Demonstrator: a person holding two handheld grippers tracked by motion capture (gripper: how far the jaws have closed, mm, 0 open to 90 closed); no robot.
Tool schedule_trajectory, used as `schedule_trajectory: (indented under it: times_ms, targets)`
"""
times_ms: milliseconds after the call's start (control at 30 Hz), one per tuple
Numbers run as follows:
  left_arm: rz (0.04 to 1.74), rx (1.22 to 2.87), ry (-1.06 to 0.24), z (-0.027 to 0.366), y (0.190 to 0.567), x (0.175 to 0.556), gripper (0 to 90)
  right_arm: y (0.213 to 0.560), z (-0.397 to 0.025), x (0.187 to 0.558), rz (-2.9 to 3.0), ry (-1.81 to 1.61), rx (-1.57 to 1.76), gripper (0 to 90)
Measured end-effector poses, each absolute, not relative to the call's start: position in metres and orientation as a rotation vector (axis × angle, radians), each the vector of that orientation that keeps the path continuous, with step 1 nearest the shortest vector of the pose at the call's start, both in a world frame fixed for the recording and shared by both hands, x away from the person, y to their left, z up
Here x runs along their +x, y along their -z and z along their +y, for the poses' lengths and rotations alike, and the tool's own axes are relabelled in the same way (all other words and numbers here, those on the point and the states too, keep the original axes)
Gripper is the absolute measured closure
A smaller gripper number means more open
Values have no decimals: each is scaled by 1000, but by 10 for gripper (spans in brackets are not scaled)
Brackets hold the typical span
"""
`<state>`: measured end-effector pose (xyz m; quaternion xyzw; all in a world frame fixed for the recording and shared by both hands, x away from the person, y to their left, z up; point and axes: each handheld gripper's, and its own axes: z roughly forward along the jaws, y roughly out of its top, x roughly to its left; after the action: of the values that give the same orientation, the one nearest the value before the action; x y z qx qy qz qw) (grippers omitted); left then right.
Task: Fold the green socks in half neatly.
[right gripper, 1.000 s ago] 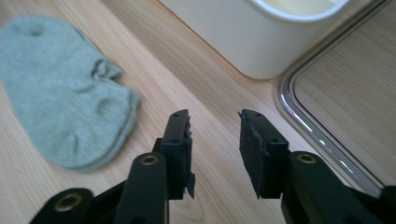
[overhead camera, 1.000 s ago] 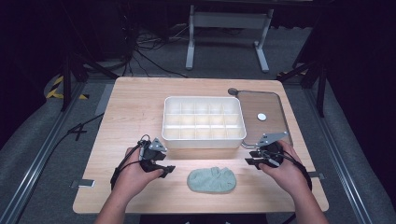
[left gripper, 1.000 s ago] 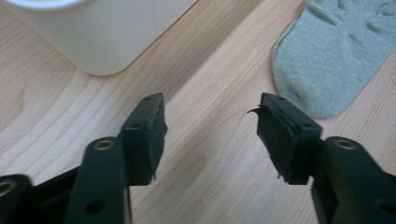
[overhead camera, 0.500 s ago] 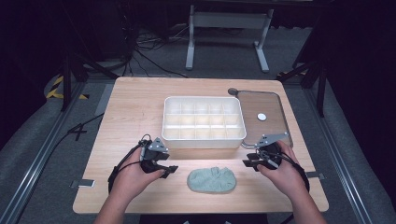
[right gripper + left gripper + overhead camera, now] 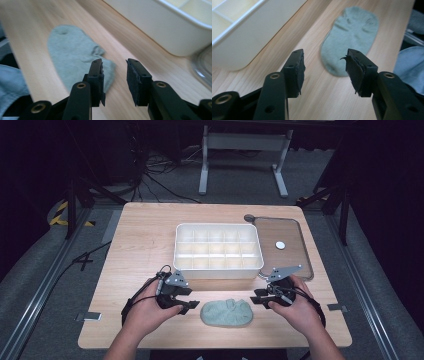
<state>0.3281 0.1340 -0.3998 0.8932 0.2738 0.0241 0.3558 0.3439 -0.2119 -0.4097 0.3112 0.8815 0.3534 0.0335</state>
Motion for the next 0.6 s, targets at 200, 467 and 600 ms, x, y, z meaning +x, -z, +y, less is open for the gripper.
schedule_trajectory:
  times_ms: [200, 467, 600]
  targets:
    - [713, 2319, -50, 131, 400, 328, 538, 410, -196, 337, 2751, -1109, 883, 693]
    - [705, 2338, -71, 126, 403, 327, 513, 416, -171, 331, 2798, -1122, 815, 767]
    - [740, 2347, -91, 122, 408, 327, 510, 421, -160, 327, 2813, -1099, 781, 828]
